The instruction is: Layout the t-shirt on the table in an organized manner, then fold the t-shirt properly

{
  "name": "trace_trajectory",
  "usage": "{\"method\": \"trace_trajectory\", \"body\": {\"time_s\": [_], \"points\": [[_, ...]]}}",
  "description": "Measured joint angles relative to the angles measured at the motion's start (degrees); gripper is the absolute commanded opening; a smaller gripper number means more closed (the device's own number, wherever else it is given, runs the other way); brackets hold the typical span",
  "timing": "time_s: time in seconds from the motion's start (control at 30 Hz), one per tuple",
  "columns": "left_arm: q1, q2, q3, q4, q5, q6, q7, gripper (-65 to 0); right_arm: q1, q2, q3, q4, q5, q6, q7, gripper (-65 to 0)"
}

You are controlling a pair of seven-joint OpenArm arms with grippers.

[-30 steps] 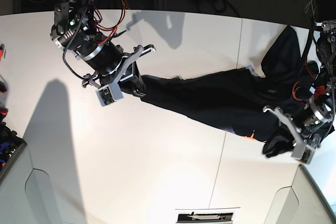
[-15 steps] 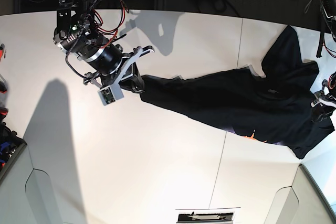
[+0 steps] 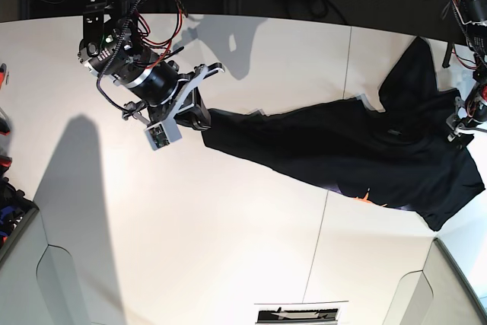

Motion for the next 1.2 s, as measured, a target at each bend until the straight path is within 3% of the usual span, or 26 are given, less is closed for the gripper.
{"method": "trace_trajectory", "body": {"time_s": [0.1,0.2,0.27,0.37,0.43,0.5,0.67,0.77,1.2], "points": [[0.1,0.6,0.4,0.0,-2.7,-3.8,2.4,-28.0,0.0,0.0,0.0,0.0,0.0,0.0,0.0,-65.0],[0.1,1.3,2.0,0.0,-3.3,-5.5,2.6,-46.0,0.0,0.0,0.0,0.0,0.0,0.0,0.0,-65.0],[0.1,1.9,3.7,0.0,-3.6,-9.0,2.9,-53.5,0.0,0.0,0.0,0.0,0.0,0.0,0.0,-65.0],[0.2,2.6,6.5,0.2,-7.9,-15.6,4.2,-54.5,0.0,0.0,0.0,0.0,0.0,0.0,0.0,-65.0],[0.2,3.1,8.3,1.0,-9.7,-18.1,5.3,-54.6,0.0,0.0,0.0,0.0,0.0,0.0,0.0,-65.0],[0.2,4.0,9.9,1.9,-9.8,-18.4,5.2,-54.9,0.0,0.0,0.0,0.0,0.0,0.0,0.0,-65.0],[0.3,6.4,10.6,4.7,-9.9,-18.6,5.4,-63.3,0.0,0.0,0.0,0.0,0.0,0.0,0.0,-65.0],[0.3,6.0,10.1,8.3,-10.4,-20.9,5.3,-63.3,0.0,0.0,0.0,0.0,0.0,0.0,0.0,-65.0],[0.2,4.1,10.1,25.9,-10.2,-21.5,5.7,-63.3,0.0,0.0,0.0,0.0,0.0,0.0,0.0,-65.0]]}}
